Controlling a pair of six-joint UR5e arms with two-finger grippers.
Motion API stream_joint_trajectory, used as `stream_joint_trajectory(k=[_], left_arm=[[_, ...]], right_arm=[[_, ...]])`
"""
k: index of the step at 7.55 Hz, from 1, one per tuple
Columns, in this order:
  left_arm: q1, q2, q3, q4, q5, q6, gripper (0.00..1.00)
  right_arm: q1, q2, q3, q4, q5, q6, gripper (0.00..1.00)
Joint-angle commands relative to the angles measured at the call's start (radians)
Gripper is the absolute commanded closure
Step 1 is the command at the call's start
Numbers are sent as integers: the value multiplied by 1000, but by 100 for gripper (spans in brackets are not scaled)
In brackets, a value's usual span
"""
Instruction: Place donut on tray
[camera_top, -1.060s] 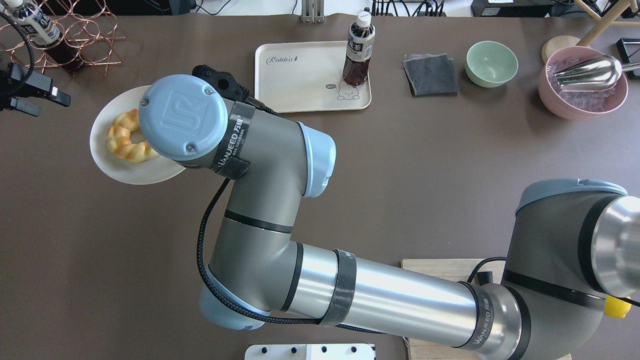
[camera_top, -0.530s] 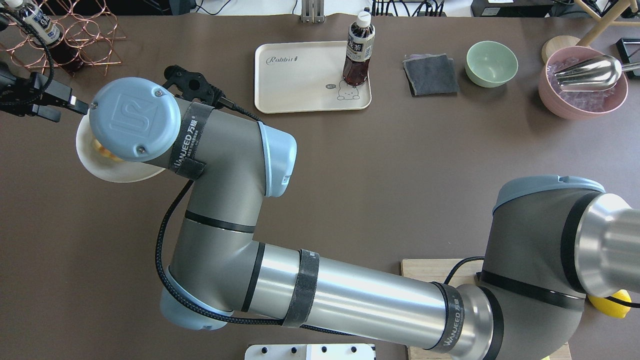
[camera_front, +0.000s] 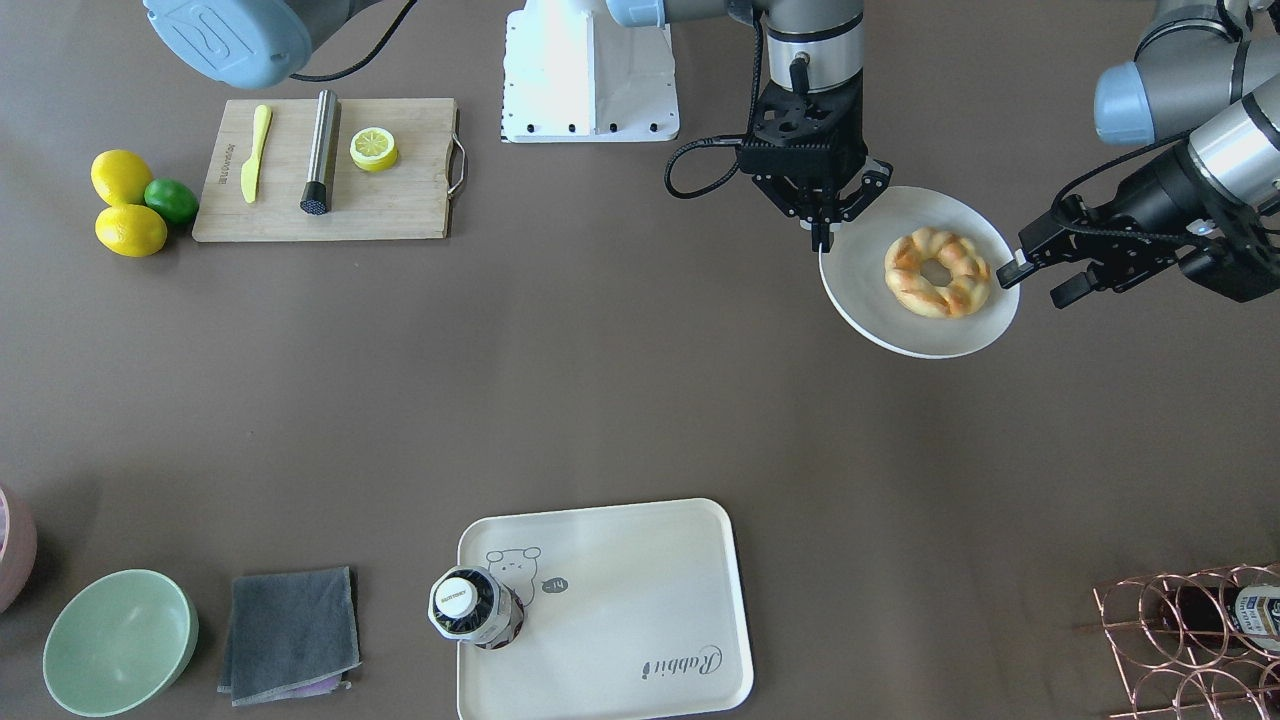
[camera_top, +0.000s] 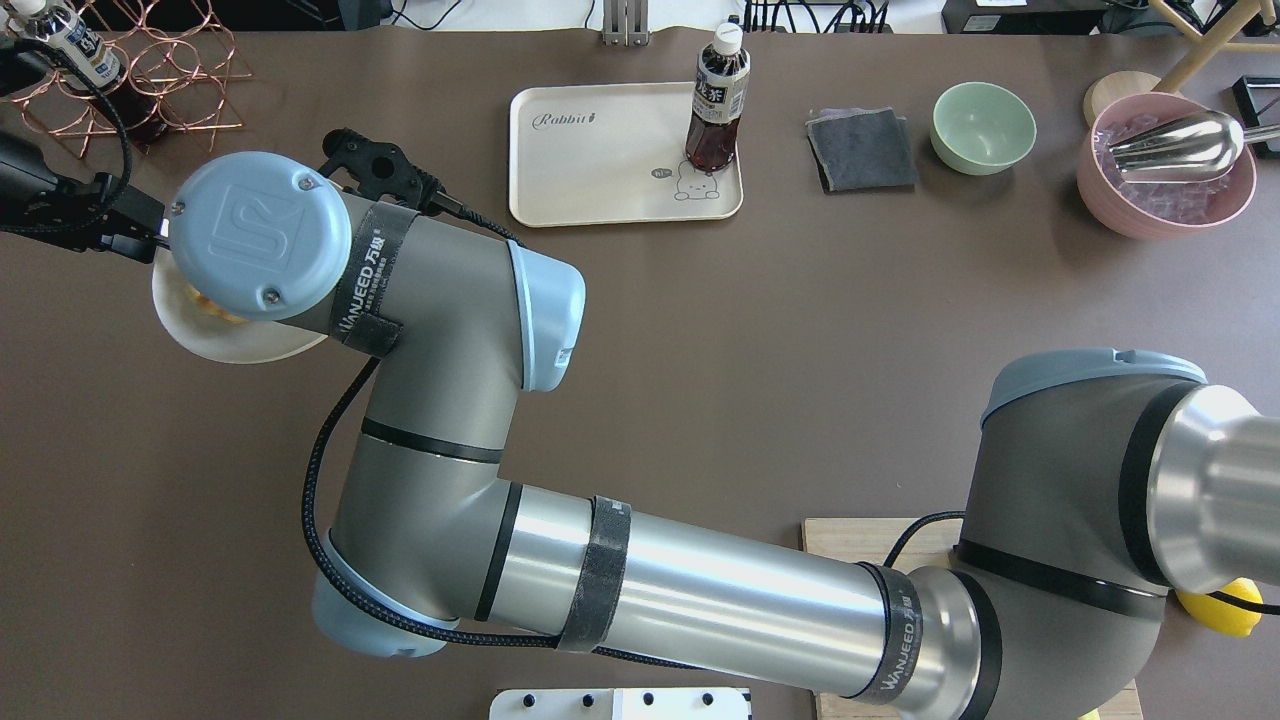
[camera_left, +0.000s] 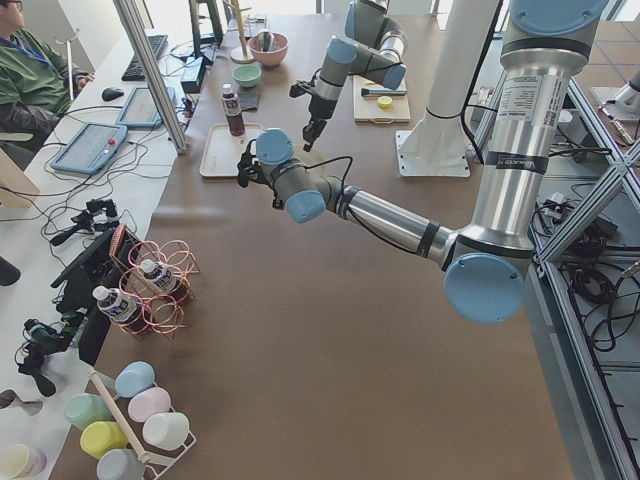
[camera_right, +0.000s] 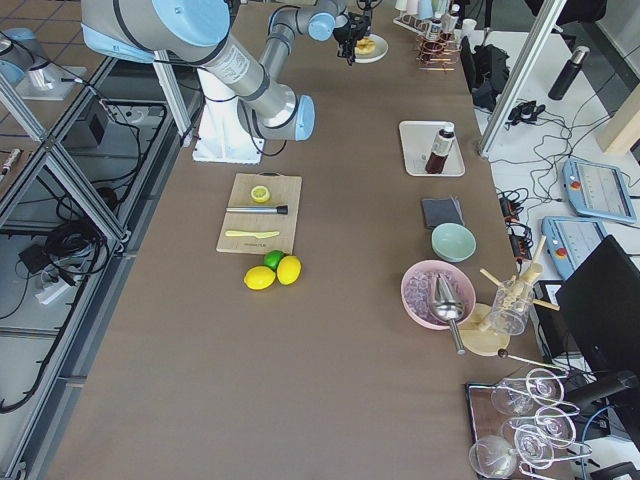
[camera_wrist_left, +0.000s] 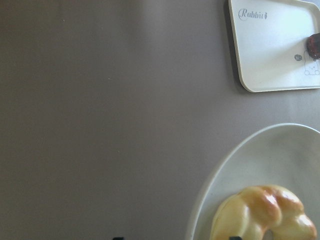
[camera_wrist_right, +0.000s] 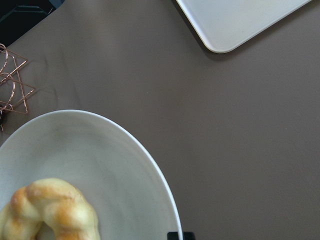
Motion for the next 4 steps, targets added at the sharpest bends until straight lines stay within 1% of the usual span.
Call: stream_joint_trajectory(k=[1,2,4], left_arm=[[15,16,-3,-25,0,0,51],[15,28,-3,-45,-1,0,56],[13,31,-10,-54,-12,-1,56]], right_arm=[[8,0,0,0,0,0,100],[10,-1,0,0,0,-2,100],[11,-1,0,0,0,0,100]])
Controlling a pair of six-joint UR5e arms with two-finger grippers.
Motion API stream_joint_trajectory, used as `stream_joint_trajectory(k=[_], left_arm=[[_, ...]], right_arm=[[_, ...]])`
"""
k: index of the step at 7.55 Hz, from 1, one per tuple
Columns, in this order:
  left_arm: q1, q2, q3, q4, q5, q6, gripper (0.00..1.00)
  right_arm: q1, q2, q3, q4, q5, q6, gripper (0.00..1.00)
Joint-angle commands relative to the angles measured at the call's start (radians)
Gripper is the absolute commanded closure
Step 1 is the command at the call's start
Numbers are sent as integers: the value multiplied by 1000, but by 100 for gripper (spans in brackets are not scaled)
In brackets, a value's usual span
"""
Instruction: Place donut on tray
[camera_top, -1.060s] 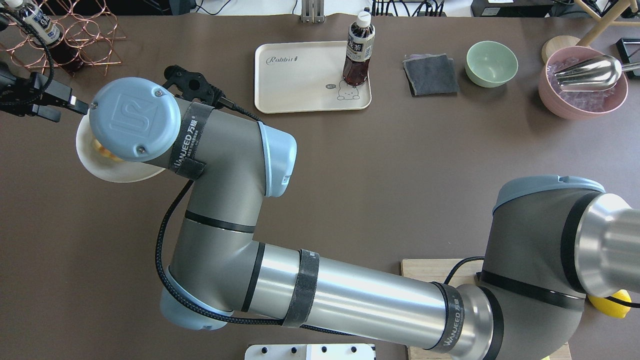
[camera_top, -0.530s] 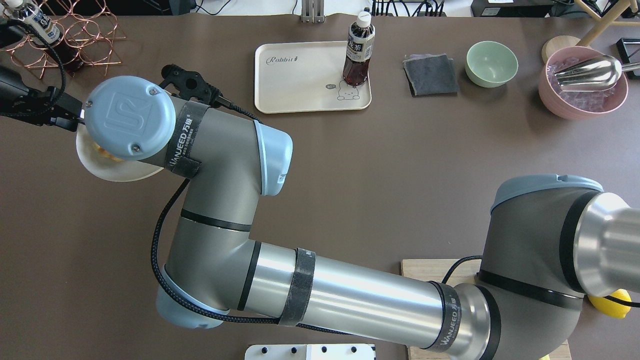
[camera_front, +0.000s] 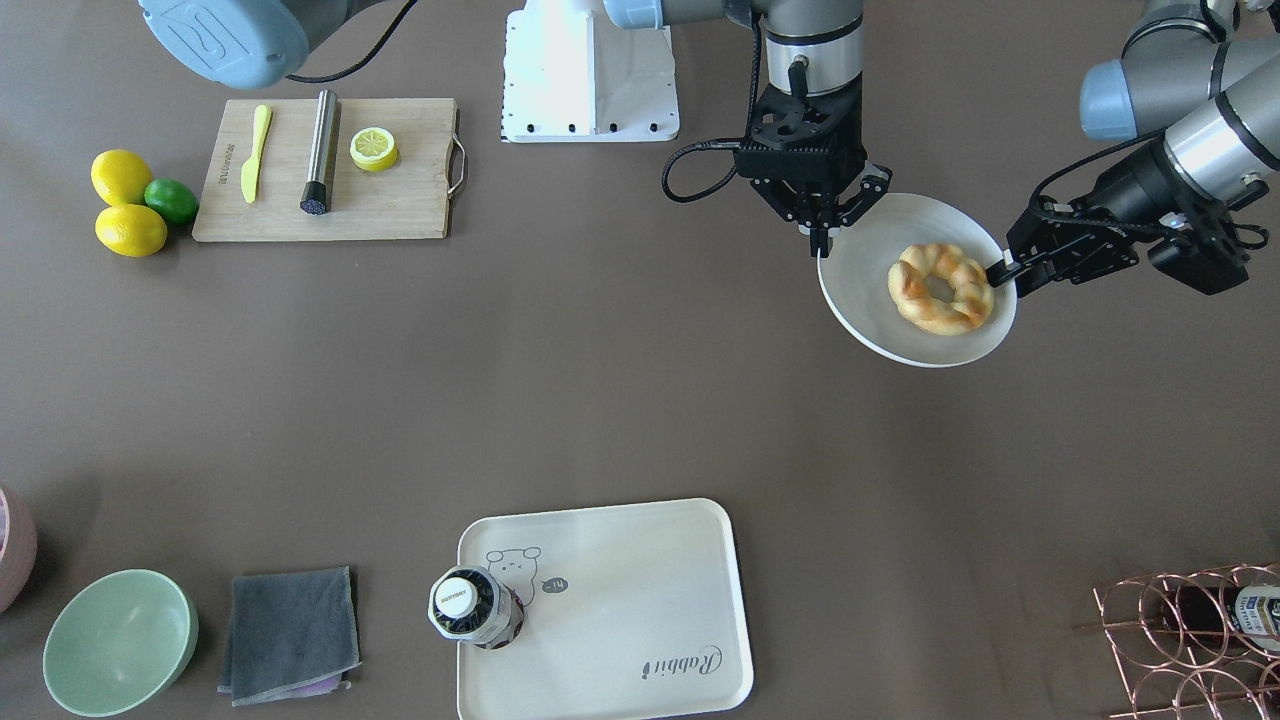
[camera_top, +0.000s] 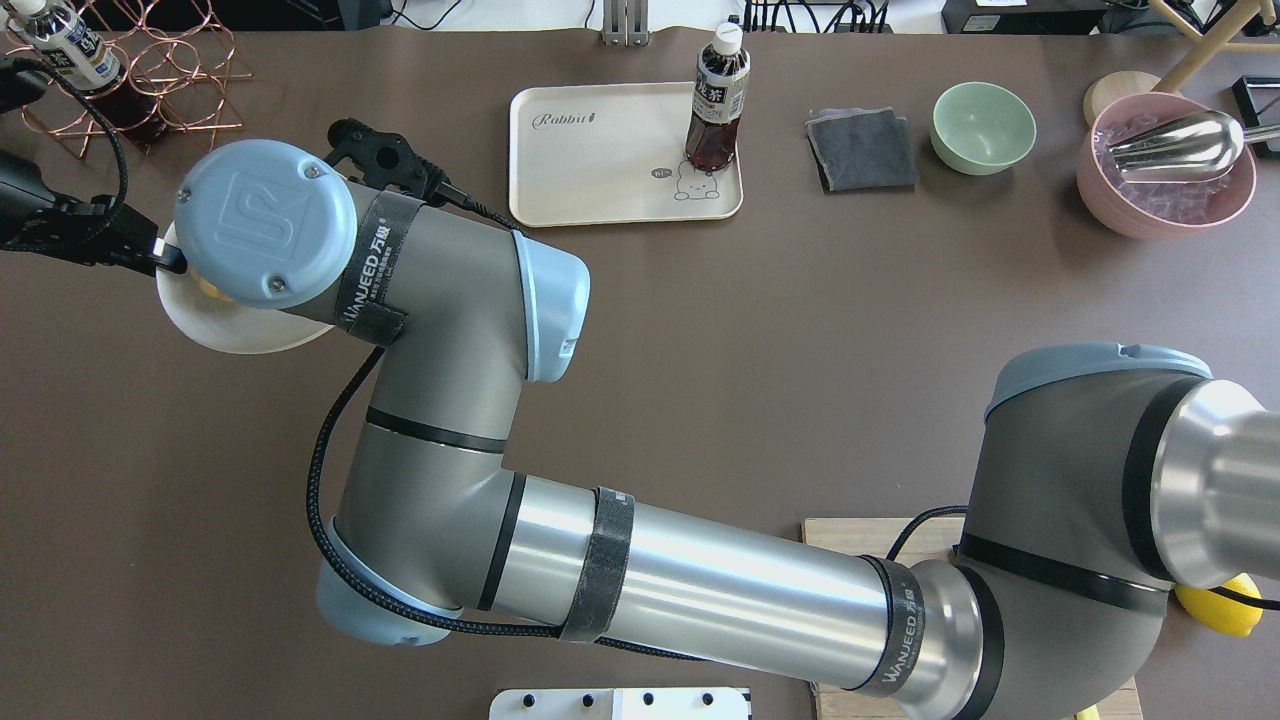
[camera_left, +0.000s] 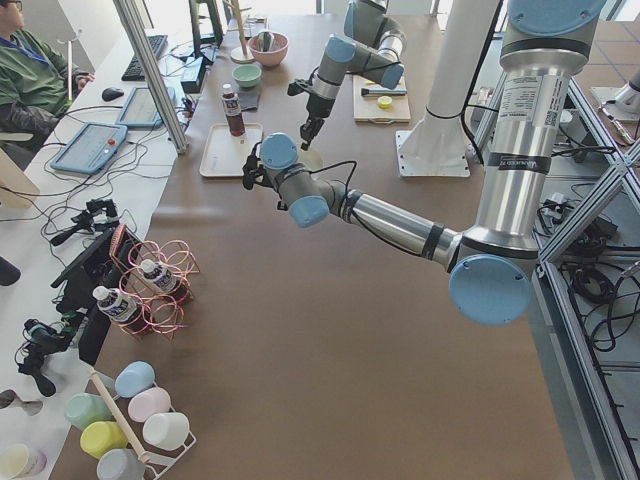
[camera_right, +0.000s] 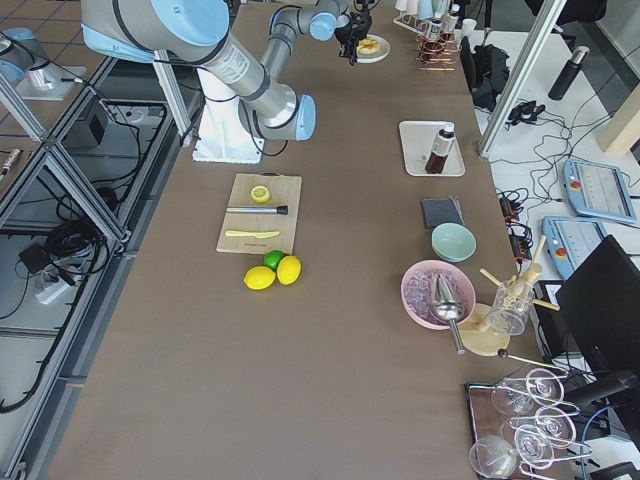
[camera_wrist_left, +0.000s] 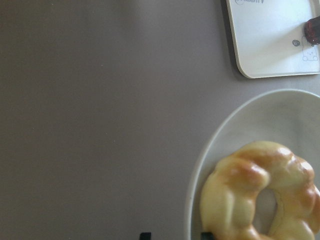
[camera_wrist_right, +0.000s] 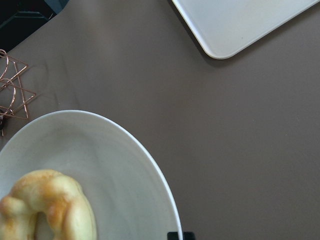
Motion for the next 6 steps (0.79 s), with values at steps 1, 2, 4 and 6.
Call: stream_joint_trajectory(k=[1,2,4,6], left_arm=[[0,6,-6,-10,-6,-2,57],[0,5,-6,-8,-6,-2,63],[0,3,-7,-8,-6,-5,97],[1,-4,-12,-13,-9,-50,100]], right_arm=[[3,0,0,0,0,1,100],[3,0,0,2,0,1,100],[3,1,0,2,0,1,100],[3,0,2,2,0,-2,100]])
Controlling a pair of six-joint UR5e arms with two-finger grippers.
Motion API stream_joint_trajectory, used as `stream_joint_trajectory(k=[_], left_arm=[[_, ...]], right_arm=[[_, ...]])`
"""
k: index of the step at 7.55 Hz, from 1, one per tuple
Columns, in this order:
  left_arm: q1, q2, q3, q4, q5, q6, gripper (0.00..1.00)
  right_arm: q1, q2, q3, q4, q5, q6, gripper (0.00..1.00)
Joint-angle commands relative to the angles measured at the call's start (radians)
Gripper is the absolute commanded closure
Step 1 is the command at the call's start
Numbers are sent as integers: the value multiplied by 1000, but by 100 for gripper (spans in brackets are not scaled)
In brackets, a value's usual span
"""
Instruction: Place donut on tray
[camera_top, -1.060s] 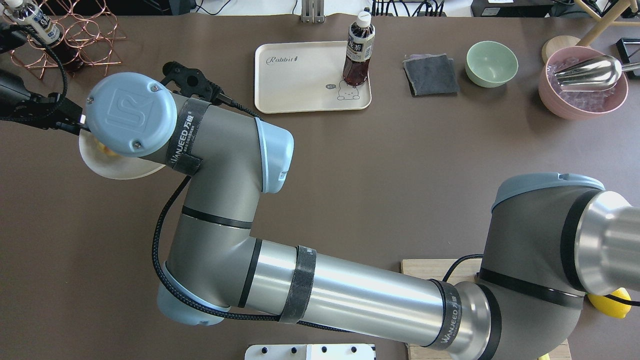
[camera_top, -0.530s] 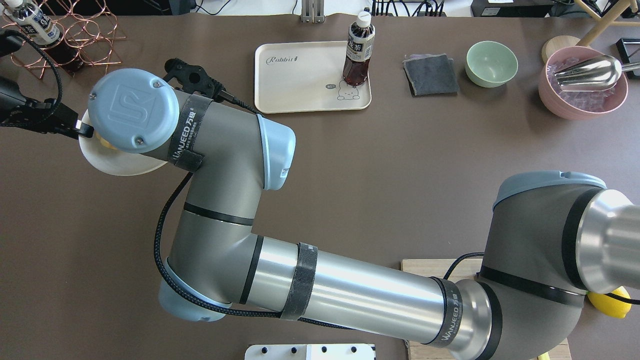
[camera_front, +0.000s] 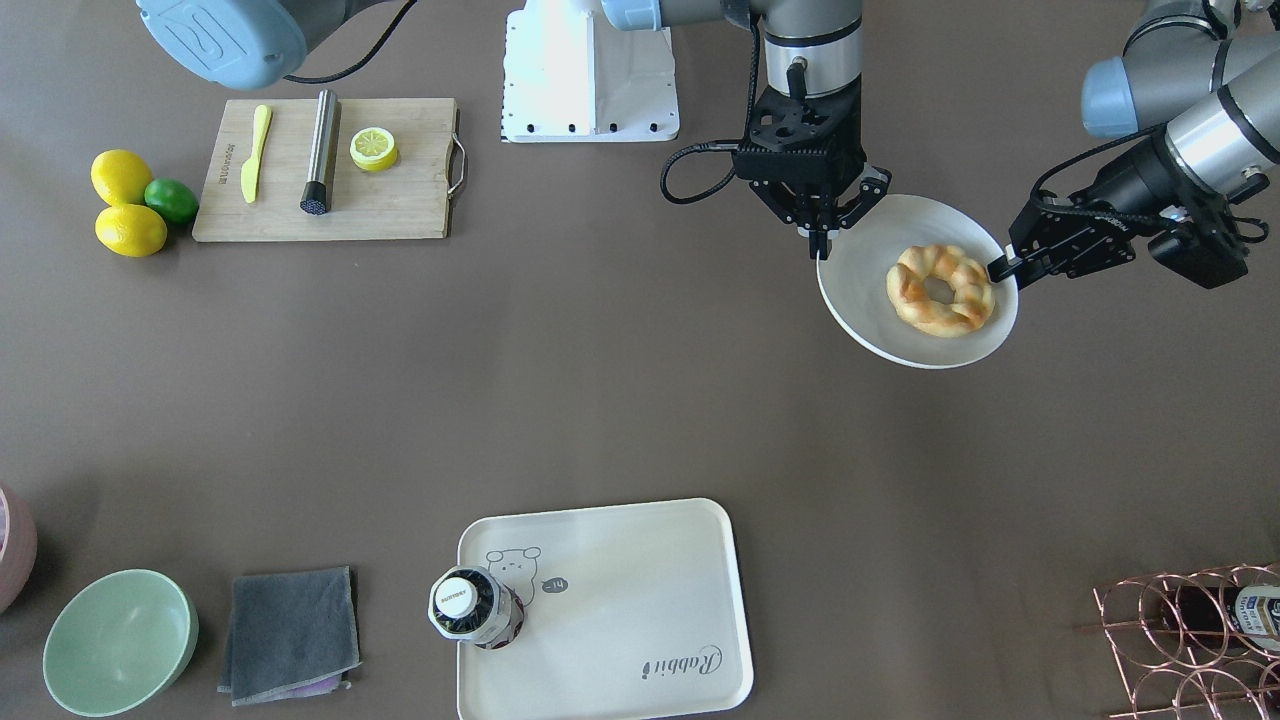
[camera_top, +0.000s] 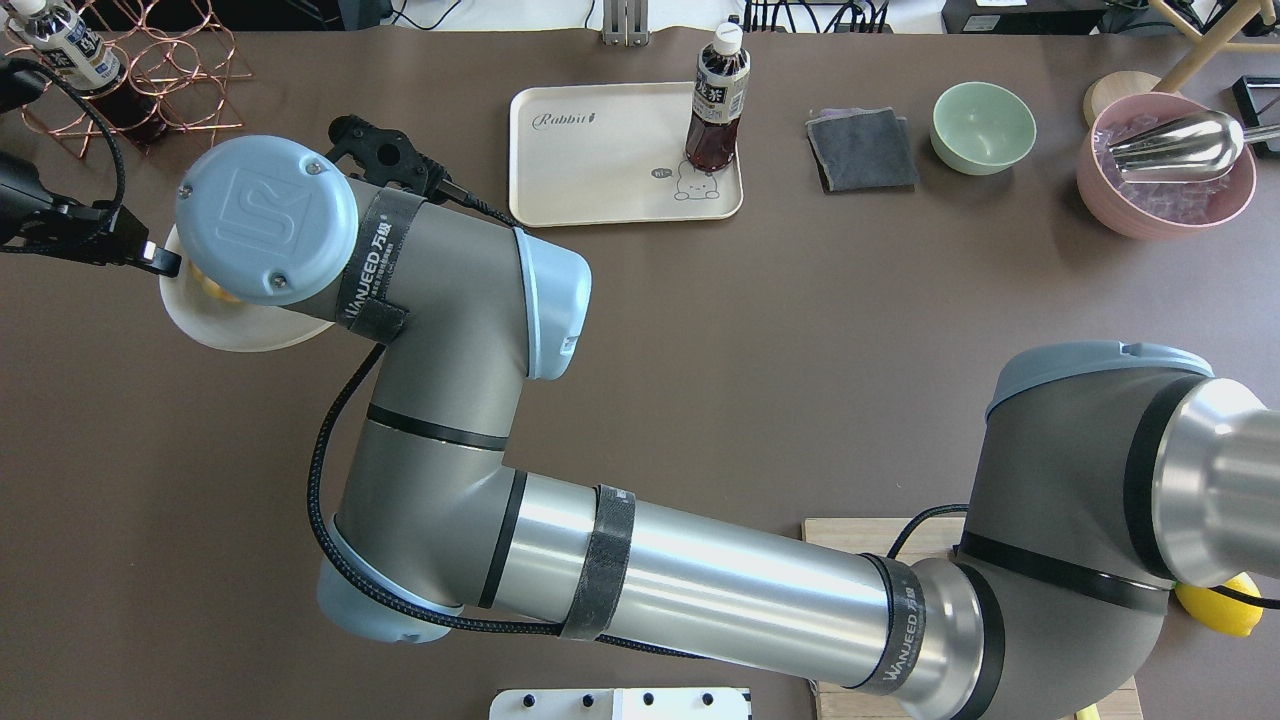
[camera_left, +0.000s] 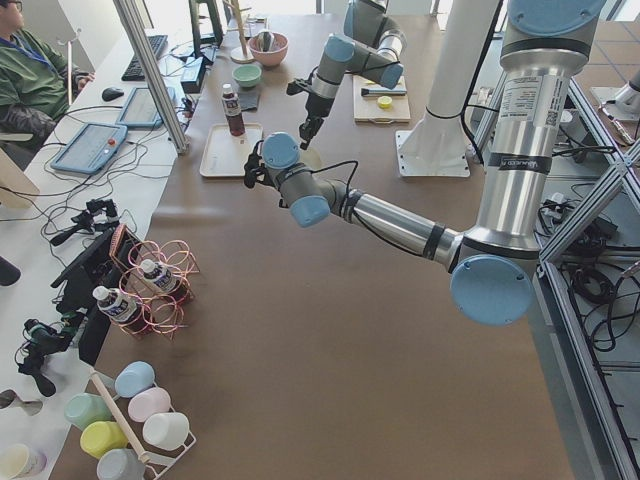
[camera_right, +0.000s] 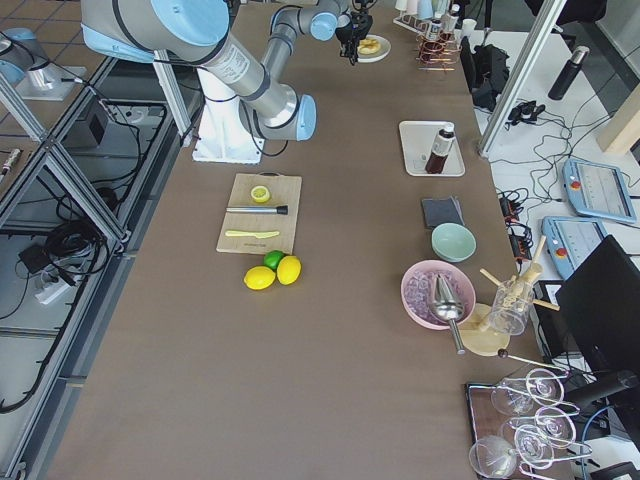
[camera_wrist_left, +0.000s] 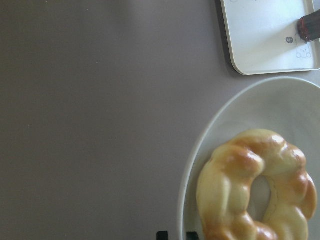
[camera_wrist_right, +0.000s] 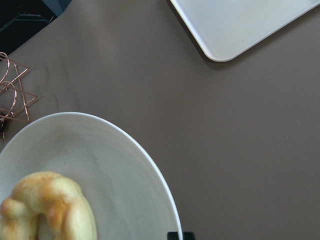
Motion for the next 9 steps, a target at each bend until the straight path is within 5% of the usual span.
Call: stream_joint_trajectory(k=[1,3,4,5,6,7,9], left_arm=[[6,-13,-19,-11,-2,-92,100],[12,-20,-21,-19,-2,-125,100],[12,-20,-19,-19,-2,-125,100],[12,-20,-14,-19,-2,-125,100],[12,-20,-10,-21,-3,-123,100],[12,-18,-10,-21,-3,-125,100],[10,-16,-2,-19,-63,-123,100]], right_arm=[[2,0,3,0,1,-9,100],[2,0,6,0,1,-11,100],[5,0,7,0,3,-17,81],[5,-2,7,0,3,-30,36],[6,-5,9,0,3,-31,15],[9,-10,13,0,6,-31,1],[17,-31,54,-4,14,-55,1]])
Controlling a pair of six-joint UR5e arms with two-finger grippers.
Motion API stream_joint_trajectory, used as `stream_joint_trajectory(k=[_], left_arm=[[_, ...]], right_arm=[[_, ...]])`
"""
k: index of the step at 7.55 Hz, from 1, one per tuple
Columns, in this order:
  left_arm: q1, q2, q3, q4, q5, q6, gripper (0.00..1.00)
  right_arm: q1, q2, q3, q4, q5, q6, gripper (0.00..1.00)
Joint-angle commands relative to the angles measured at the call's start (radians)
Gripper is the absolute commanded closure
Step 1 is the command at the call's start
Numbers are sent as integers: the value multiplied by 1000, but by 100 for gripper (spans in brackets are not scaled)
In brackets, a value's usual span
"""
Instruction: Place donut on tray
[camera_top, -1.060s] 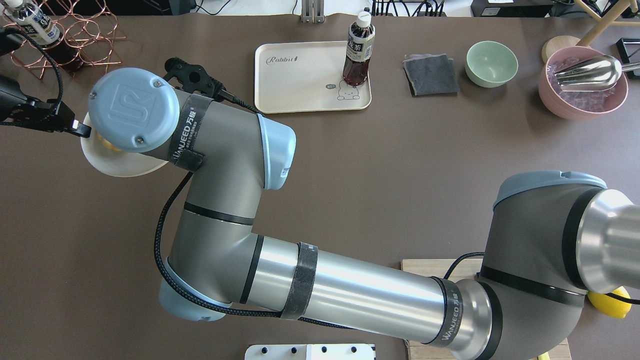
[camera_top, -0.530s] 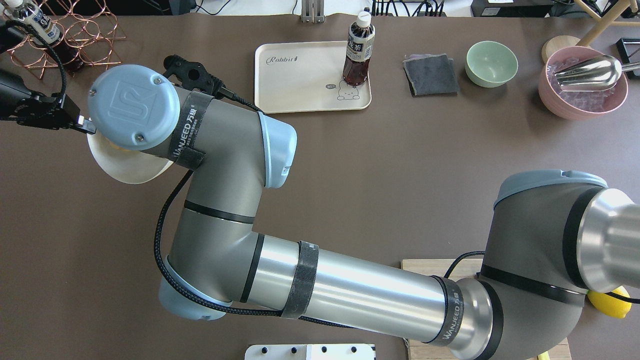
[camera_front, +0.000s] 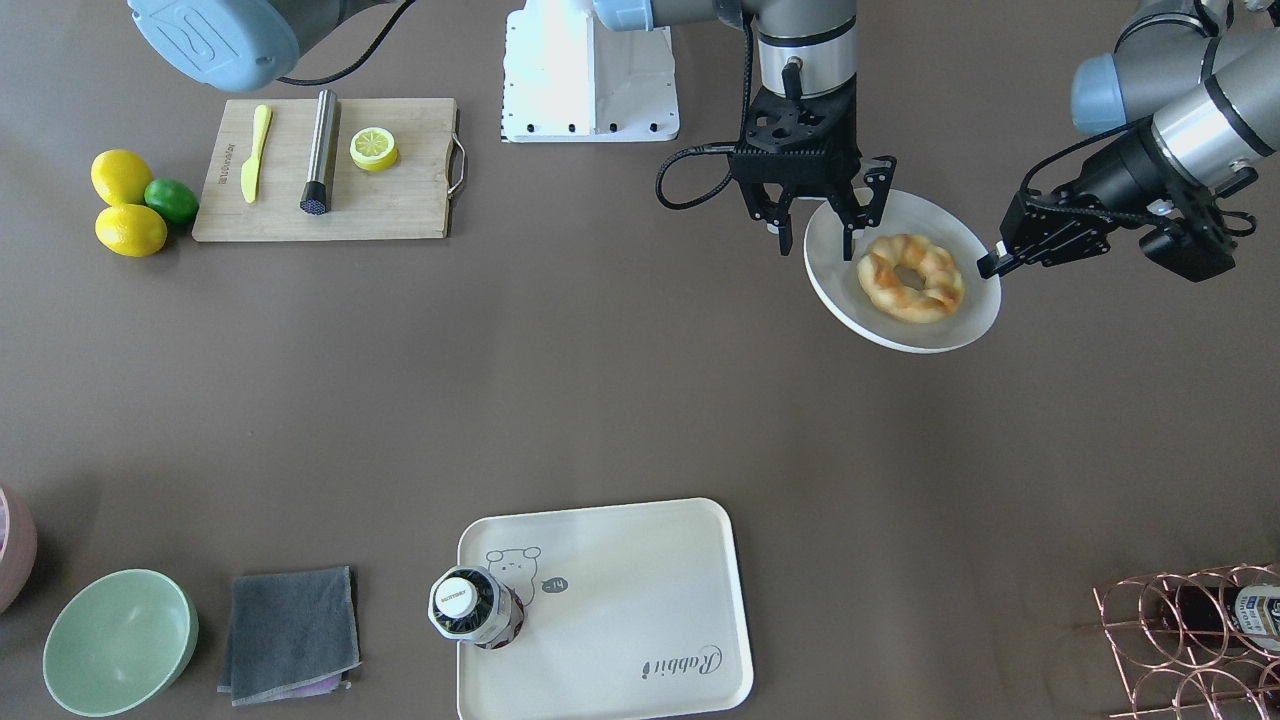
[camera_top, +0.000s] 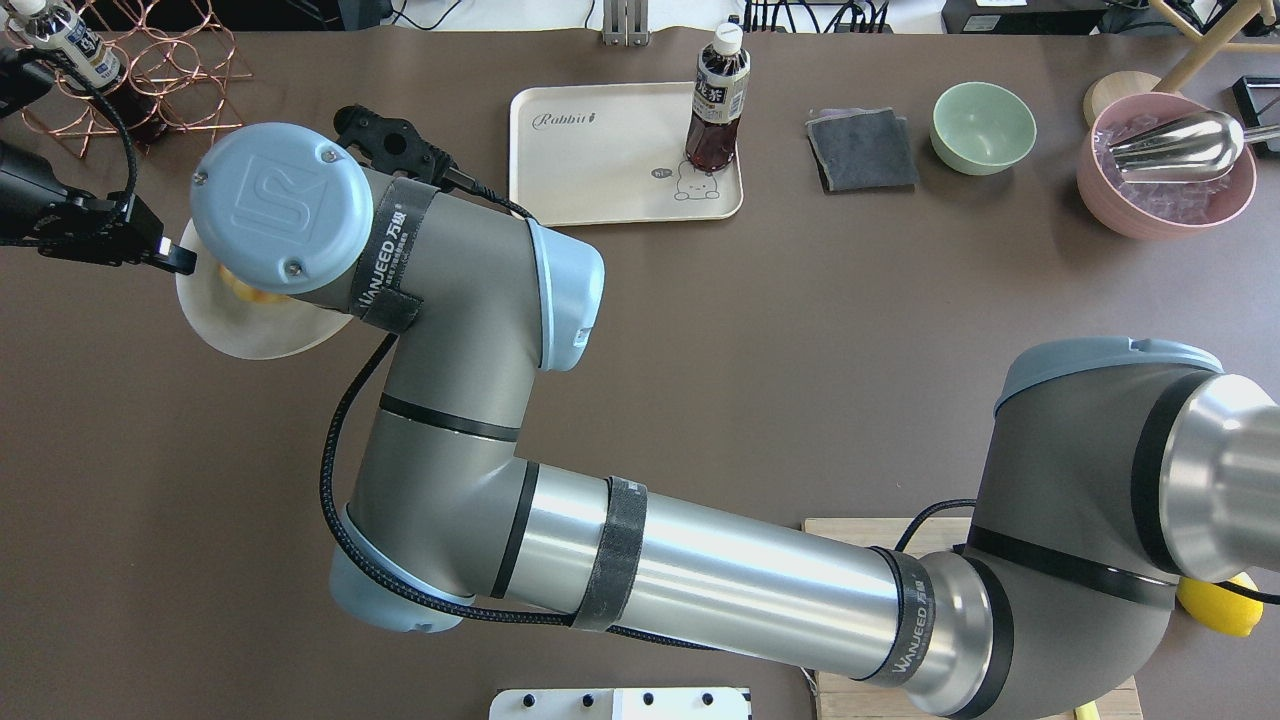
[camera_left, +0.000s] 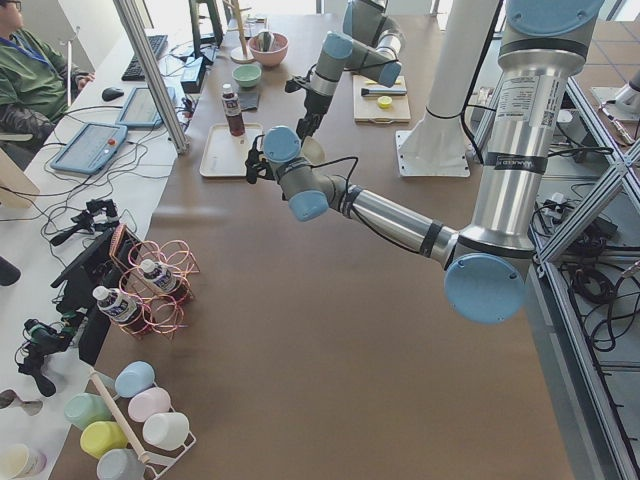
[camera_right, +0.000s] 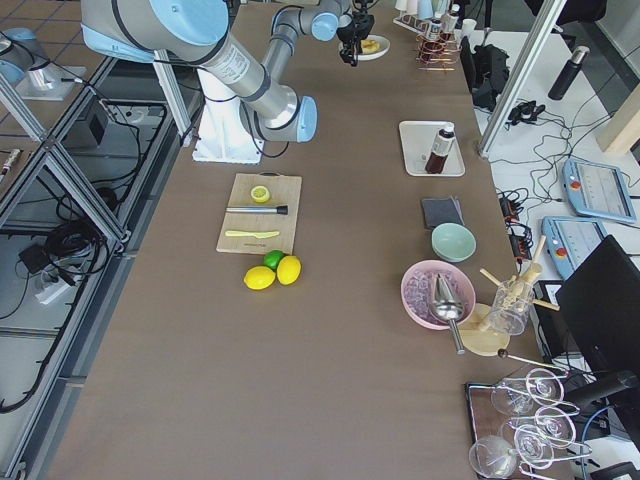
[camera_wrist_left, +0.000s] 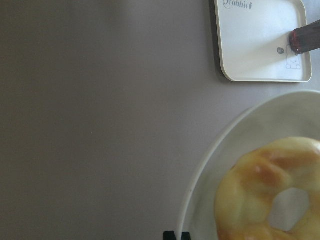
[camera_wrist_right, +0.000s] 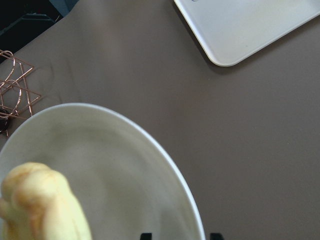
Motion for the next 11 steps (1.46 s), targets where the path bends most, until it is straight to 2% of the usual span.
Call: stream_joint_trajectory(k=[1,2,4,6,7,9,10,11], left_arm=[[-6,0,14,1,-68,1,100],[-6,-3,21,6,-63,1,100],[-6,-69,102,7,-57,1,100],[-6,-164,211,12,-33,-1,100],[-5,-221,272,18,8,-12,100],[6,-365,427,18,71,-55,100],[27,-423,493,17,157,-56,100],[43,-492,571,17,193,-67,100]], right_arm=[[6,-42,72,-7,8,-29,1],[20,-76,120,-12,29,-35,1],[62,-153,221,-14,101,-69,1],[148,-174,307,-137,227,-156,2],[199,-228,336,-176,275,-269,1],[326,-378,375,-170,414,-531,1],[386,-433,377,-168,471,-626,1],[433,-490,389,-167,500,-723,1]])
